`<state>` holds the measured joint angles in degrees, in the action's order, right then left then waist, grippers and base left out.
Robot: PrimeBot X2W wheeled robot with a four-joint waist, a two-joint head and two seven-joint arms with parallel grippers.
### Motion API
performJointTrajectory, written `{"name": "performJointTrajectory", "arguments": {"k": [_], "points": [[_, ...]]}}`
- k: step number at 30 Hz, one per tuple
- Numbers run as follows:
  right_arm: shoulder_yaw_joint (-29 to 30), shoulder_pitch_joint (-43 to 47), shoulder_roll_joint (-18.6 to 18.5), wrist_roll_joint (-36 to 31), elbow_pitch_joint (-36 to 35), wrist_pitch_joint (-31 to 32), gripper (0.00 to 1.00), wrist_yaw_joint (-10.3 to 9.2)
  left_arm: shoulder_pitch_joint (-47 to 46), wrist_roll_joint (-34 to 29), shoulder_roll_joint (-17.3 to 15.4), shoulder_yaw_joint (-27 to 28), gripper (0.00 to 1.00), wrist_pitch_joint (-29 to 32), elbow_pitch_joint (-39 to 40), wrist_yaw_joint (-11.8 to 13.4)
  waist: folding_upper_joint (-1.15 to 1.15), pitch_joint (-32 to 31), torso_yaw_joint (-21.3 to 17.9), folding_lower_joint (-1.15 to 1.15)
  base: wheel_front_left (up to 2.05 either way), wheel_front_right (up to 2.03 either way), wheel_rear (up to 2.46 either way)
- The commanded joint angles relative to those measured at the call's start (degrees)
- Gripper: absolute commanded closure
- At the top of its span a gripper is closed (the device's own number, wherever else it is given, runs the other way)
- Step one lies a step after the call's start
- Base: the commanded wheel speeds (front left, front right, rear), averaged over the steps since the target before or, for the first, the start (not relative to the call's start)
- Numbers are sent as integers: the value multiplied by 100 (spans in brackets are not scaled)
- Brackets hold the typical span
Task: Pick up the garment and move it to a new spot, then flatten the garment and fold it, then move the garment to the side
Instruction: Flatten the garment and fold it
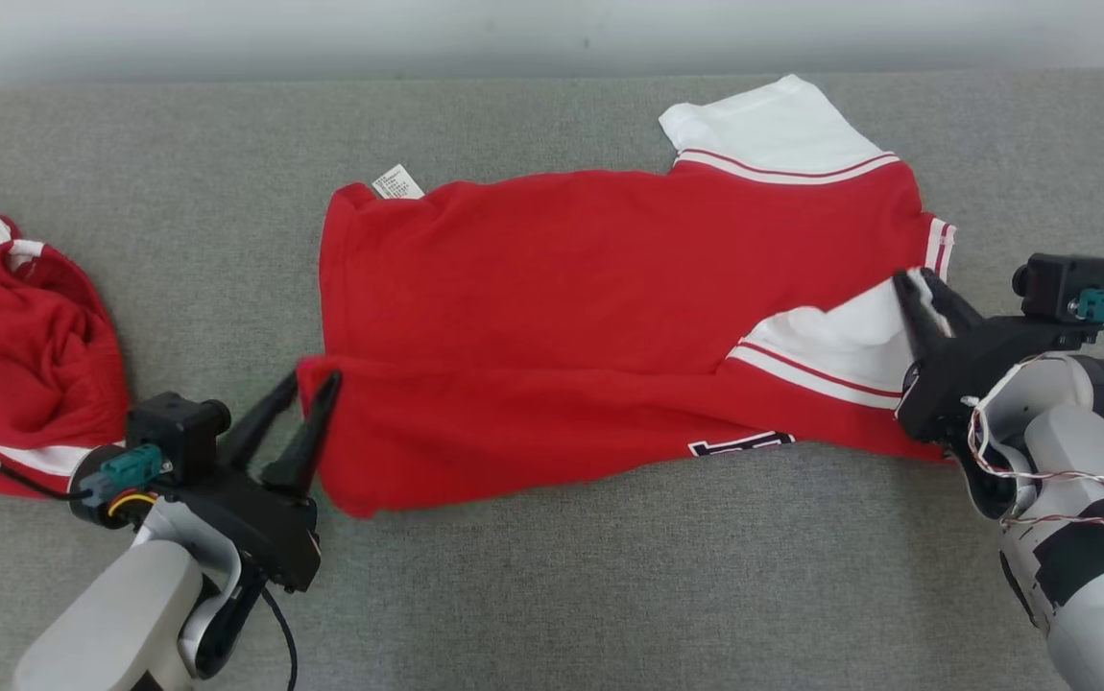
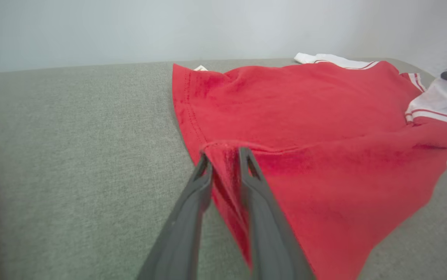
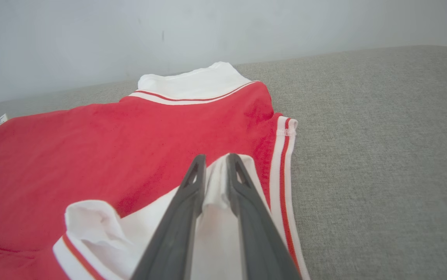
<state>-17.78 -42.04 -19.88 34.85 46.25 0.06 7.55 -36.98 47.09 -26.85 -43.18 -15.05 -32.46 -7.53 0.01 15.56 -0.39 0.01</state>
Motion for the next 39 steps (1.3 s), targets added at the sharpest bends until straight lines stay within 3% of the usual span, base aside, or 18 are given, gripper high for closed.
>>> {"name": "performJointTrajectory", "arguments": {"k": [1, 10, 17, 33, 34, 35, 36, 37, 39], "points": [[-69, 38, -23, 43, 43, -126, 0, -10, 69, -89, 53, 87, 0, -23, -27, 11, -1, -71, 2, -1, 0, 0, 0], [-386, 736, -373, 427, -86, -1052, 0, -10, 1086, -795, 380, 1077, 0, -23, 361, 11, -1, -496, 83, -1, 0, 0, 0], [-446, 1429, -642, 373, -345, -1337, 0, -10, 1770, -1194, 758, 1506, 0, -23, 619, 11, -1, -529, 84, -1, 0, 0, 0], [-239, 1917, -454, 249, -389, -1311, 0, -10, 1754, -1333, 1251, 1817, 0, -23, -7, 11, -1, -318, 16, -1, 0, 0, 0], [-252, 1914, -440, 258, -393, -1276, 55, -10, 1709, -1289, 1297, 1801, 0, -23, -52, 11, -1, -308, 16, -1, 0, 0, 0], [-249, 1916, -440, 259, -401, -1261, 83, -10, 1675, -1208, 1351, 1806, 0, -23, -98, 11, -1, -301, 18, -1, 0, 0, 0], [-260, 1944, -423, 274, -405, -1215, 100, -10, 1628, -1107, 1383, 1741, 66, -23, -208, 10, -1, -294, 18, -1, 0, 0, 0], [-257, 1951, -419, 278, -403, -1199, 100, -10, 1584, -1073, 1387, 1710, 99, -23, -251, 11, -1, -295, 15, -1, 0, 0, 0], [-222, 1957, -422, 291, -391, -1194, 100, -10, 1550, -985, 1422, 1662, 100, -23, -258, 11, -1, -309, 12, -1, 0, 0, 0]]}}
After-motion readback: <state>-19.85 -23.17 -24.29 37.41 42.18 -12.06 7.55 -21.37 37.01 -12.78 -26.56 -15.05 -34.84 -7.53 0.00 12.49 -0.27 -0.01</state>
